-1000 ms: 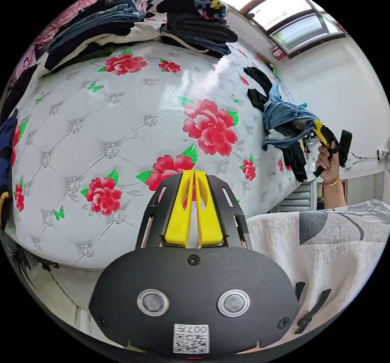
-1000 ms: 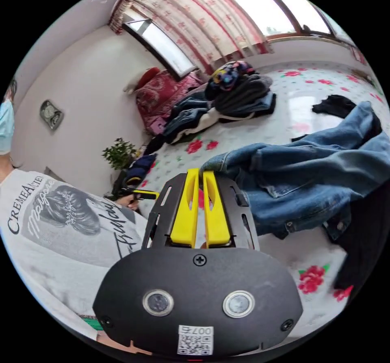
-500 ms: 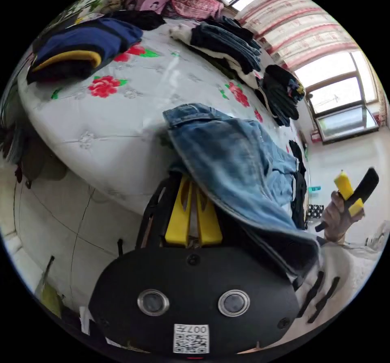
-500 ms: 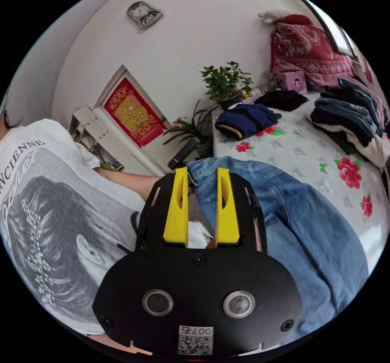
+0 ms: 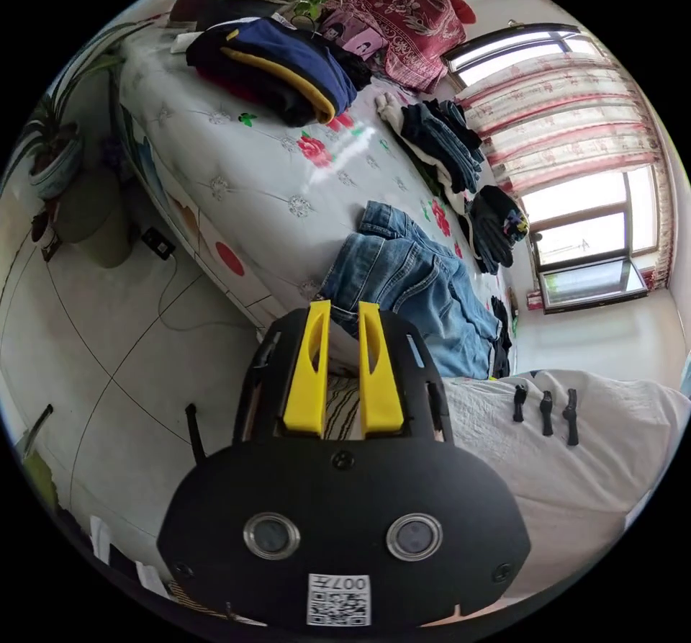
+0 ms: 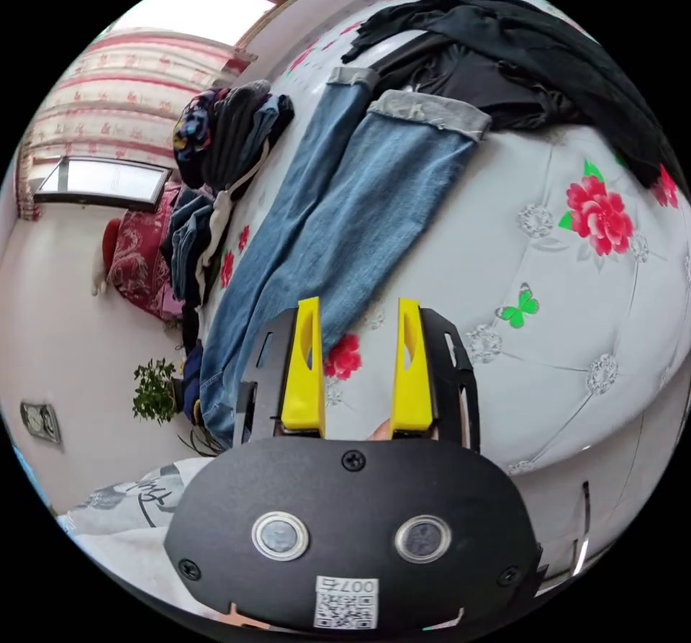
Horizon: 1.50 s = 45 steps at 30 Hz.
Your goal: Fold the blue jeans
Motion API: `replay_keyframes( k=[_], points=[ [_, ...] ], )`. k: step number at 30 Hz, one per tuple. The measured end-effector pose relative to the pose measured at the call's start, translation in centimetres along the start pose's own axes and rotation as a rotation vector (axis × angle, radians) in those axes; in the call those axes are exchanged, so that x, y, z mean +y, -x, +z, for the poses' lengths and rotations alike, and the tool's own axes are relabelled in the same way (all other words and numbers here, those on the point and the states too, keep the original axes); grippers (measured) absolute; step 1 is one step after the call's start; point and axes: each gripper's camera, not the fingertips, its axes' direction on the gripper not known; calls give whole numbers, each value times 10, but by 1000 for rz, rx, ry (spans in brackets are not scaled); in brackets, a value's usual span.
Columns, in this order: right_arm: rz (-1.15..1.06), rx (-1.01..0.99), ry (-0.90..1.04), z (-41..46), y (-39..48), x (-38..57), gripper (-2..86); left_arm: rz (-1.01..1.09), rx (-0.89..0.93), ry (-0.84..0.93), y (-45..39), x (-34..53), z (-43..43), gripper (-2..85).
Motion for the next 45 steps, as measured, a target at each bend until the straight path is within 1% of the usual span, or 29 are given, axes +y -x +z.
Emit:
replay_keyframes(
  k=[3,5,7,8,9,10,12,14,15,16,17,19,20,22,24,27,31,33,34,35,36,38,39,40,41,42,43,44,45],
  points=[
    [65,18,-35,1,-15,-17,98,8,9,57,-25,6,23,114],
    [91,50,-102,-5,-17,-21,89,-7,-32,68,-42,8,38,111],
    [123,21,-146,-10,-16,-24,76,-70,-72,101,-54,11,52,81],
    [124,-1,-145,-10,-15,-26,70,-75,-42,110,-66,12,56,43],
    [116,-56,-105,-6,-12,-32,56,-63,-30,129,-81,13,57,18],
    [123,-68,-64,-4,-10,-37,39,-45,-21,136,-89,13,54,12],
    [123,-120,-54,-11,-7,-38,17,39,37,121,-119,13,36,1],
    [81,-234,-107,-35,3,-35,7,156,185,11,-161,15,-20,-5],
    [33,-330,-159,-60,13,-31,4,209,277,-92,-179,18,-60,-7],
    [-20,-427,-211,-90,24,-24,2,232,325,-150,-187,20,-81,-8],
    [-52,-468,-233,-108,30,-20,2,277,400,-217,-202,23,-117,-9],
    [-202,-594,-363,-184,51,4,0,346,473,-316,-221,33,-165,-9],
    [-229,-625,-399,-205,55,11,-1,378,529,-369,-232,42,-193,-9],
    [-334,-715,-554,-287,65,42,-1,433,603,-438,-249,60,-228,-10],
    [-421,-733,-671,-344,76,70,-1,525,669,-493,-270,82,-256,-10],
    [-536,-682,-824,-415,101,119,-1,673,835,-603,-303,122,-299,-10],
    [-623,-631,-983,-454,133,176,-1,761,934,-754,-321,146,-336,-10],
    [-665,-597,-998,-452,154,184,0,728,868,-835,-332,144,-347,-10],
    [-705,-557,-989,-444,173,182,1,711,831,-842,-335,140,-346,-9],
    [-722,-535,-975,-437,184,177,1,674,725,-849,-342,126,-340,-9],
    [-738,-503,-924,-420,207,161,3,646,670,-847,-345,115,-334,-9],
    [-784,-474,-818,-383,250,124,8,445,496,-773,-347,46,-286,-7],
    [-813,-436,-736,-346,285,91,14,383,416,-726,-345,3,-253,-5],
    [-829,-417,-662,-303,315,59,24,362,375,-695,-342,-20,-234,-3],
    [-837,-389,-630,-279,330,45,29,270,299,-610,-330,-65,-194,1],
    [-823,-316,-542,-227,355,15,41,219,253,-572,-322,-83,-174,6],
    [-777,-259,-418,-172,368,-15,54,78,191,-487,-302,-111,-137,16],
    [-756,-227,-354,-145,370,-27,61,-8,169,-450,-283,-122,-110,34],
    [-679,-172,-239,-94,365,-43,72,-33,151,-457,-270,-120,-93,45]
  ],
)
